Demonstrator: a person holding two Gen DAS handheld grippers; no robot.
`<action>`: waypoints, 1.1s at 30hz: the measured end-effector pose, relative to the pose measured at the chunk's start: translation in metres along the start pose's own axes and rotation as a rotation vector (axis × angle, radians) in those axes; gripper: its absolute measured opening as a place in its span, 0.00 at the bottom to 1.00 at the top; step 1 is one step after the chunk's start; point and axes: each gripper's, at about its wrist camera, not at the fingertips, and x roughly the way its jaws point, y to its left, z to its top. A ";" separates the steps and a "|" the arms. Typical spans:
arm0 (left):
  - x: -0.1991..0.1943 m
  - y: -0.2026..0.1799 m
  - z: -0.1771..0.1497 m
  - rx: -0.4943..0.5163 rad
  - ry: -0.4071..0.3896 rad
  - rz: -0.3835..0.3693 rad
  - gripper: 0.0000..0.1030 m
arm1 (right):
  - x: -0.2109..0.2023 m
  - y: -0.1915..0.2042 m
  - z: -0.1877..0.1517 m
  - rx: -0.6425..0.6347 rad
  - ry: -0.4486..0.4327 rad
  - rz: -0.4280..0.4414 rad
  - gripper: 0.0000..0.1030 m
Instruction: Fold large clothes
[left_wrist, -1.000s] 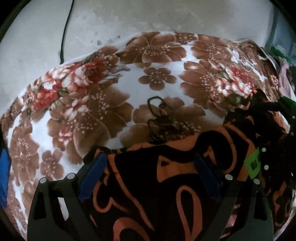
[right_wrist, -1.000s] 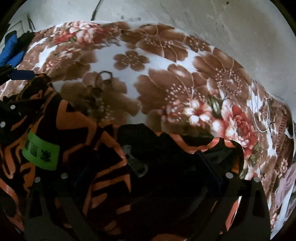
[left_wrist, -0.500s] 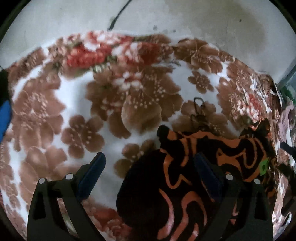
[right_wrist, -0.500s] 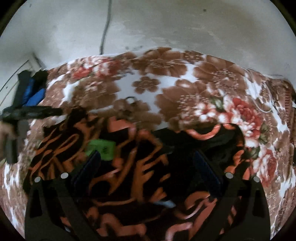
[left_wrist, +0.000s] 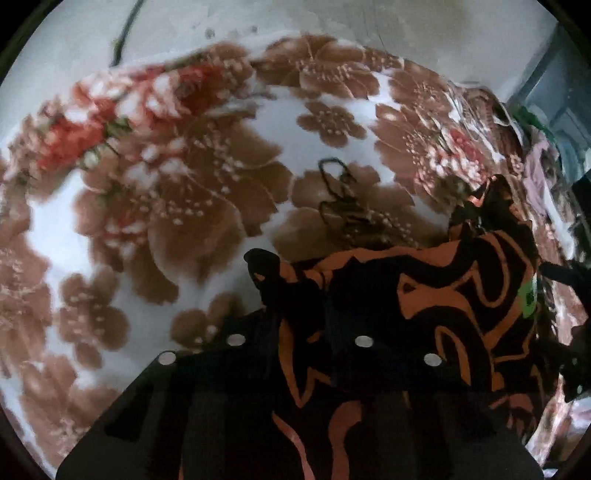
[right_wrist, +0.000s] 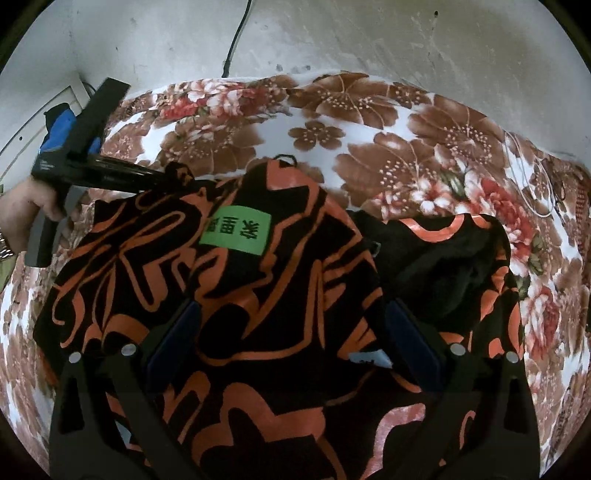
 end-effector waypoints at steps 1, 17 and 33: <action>-0.007 0.001 0.000 -0.014 -0.015 -0.007 0.15 | 0.000 -0.001 0.000 -0.005 -0.002 -0.006 0.95; -0.073 -0.001 0.008 -0.051 -0.053 0.225 0.14 | 0.011 -0.011 0.013 -0.068 -0.025 -0.196 0.95; -0.049 -0.011 -0.024 0.025 -0.060 0.367 0.92 | 0.017 -0.060 0.004 0.057 -0.011 -0.141 0.95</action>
